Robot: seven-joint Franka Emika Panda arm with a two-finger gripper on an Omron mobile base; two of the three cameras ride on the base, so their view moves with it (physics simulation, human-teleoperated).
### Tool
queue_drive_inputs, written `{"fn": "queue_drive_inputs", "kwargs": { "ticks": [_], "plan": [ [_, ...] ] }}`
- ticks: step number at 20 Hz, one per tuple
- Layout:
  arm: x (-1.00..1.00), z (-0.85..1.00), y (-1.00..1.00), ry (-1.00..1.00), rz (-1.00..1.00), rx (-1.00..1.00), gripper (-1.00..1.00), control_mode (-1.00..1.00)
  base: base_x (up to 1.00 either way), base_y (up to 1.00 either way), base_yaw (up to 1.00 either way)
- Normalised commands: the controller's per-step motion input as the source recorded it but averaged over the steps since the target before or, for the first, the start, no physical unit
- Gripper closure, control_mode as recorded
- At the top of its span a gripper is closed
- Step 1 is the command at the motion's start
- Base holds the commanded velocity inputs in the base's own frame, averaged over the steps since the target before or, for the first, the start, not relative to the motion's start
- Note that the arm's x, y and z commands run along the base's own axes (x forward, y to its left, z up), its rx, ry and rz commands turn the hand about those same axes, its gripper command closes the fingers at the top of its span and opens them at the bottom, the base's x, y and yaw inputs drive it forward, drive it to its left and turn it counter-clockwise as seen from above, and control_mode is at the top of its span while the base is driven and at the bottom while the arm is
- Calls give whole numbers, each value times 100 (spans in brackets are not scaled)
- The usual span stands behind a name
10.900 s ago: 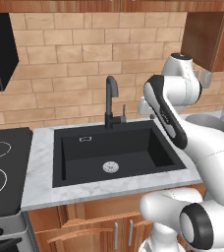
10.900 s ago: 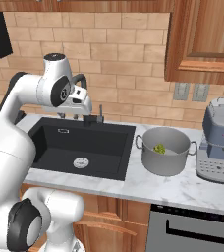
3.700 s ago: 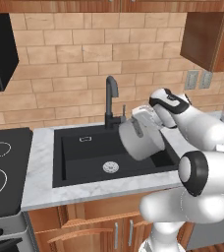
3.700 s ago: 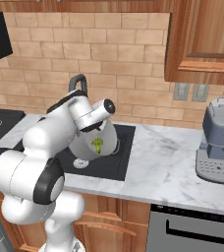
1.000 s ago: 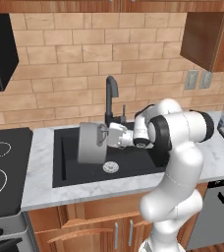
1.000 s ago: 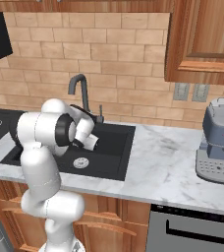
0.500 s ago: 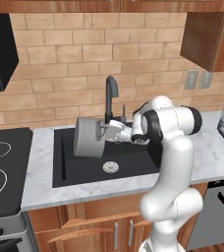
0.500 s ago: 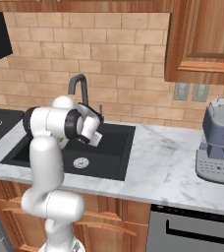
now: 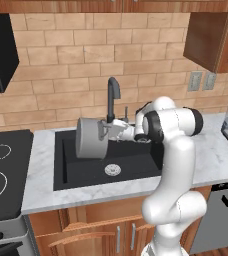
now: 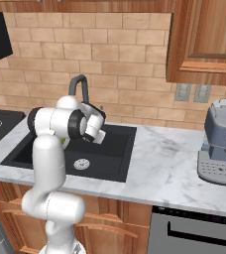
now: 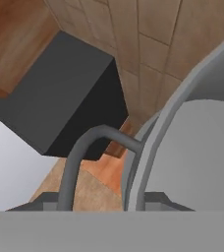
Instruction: Dump the broccoli from the pot into the sink. Then turn on the water and wash the broccoli. Then turn off the water and put the broccoli back in the pot.
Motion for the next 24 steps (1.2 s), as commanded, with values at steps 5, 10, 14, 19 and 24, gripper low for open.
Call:
{"fn": "queue_drive_inputs", "kwargs": {
  "ticks": [5, 10, 14, 19, 24],
  "plan": [
    [4, -12, -3, -5, 8, 5, 100, -100, 0, 0, 0],
    [0, -6, -10, -1, 6, 9, 100, -100, 0, 0, 0],
    [0, 0, -11, -1, 7, 14, 100, -100, 0, 0, 0],
    [0, 0, -15, -1, 5, 14, 100, -100, 0, 0, 0],
    [0, 0, -20, 0, 1, 6, 100, -100, 0, 0, 0]
  ]
}}
